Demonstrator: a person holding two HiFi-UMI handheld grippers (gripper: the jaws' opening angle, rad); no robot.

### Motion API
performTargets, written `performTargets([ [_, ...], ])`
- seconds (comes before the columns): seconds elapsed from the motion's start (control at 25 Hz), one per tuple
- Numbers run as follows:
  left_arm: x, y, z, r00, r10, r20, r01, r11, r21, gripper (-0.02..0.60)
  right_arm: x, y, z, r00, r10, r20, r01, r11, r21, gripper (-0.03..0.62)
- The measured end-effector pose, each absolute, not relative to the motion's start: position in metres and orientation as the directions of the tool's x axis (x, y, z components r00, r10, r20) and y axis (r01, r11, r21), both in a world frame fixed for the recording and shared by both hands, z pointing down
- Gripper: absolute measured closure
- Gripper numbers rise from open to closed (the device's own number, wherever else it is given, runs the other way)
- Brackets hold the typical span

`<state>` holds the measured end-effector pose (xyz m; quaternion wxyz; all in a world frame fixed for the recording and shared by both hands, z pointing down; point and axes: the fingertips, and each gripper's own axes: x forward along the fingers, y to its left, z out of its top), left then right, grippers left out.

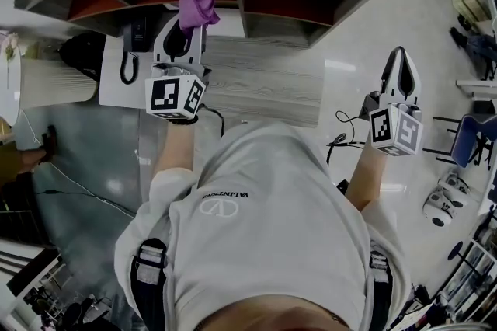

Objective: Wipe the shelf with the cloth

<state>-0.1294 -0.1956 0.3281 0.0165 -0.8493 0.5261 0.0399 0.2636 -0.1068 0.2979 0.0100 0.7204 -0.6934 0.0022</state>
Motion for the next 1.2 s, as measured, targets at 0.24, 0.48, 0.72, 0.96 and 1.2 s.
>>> performTargets([
  [0.24, -0.129, -0.1949, 0.3274, 0.447, -0.89, -0.089, -0.893, -0.45, 0.018, 0.499, 0.2567, -0.1078, 0.3013, 0.013, -0.999, 0.034, -1.0, -0.013, -0.004, 0.594],
  [0.48, -0.1278, -0.1935, 0.3246, 0.451, -0.887, -0.093, -0.891, -0.454, 0.013, 0.499, 0.2547, -0.1082, 0.299, 0.004, -1.0, 0.028, -1.0, -0.003, 0.005, 0.594],
  [0.72, -0.1304, -0.1934, 0.3226, 0.445, -0.89, -0.096, -0.894, -0.448, 0.013, 0.499, 0.2546, -0.1095, 0.2984, 0.004, -1.0, 0.029, -1.0, -0.003, 0.02, 0.594],
  [0.96, -0.1297, -0.1925, 0.3238, 0.445, -0.891, -0.091, -0.894, -0.448, 0.014, 0.499, 0.2558, -0.109, 0.2995, 0.008, -1.0, 0.028, -1.0, -0.008, 0.015, 0.594],
  [1.2, -0.1298, -0.192, 0.3267, 0.444, -0.892, -0.086, -0.894, -0.447, 0.02, 0.499, 0.2557, -0.1074, 0.3021, 0.016, -0.999, 0.033, -1.0, -0.015, 0.024, 0.594],
])
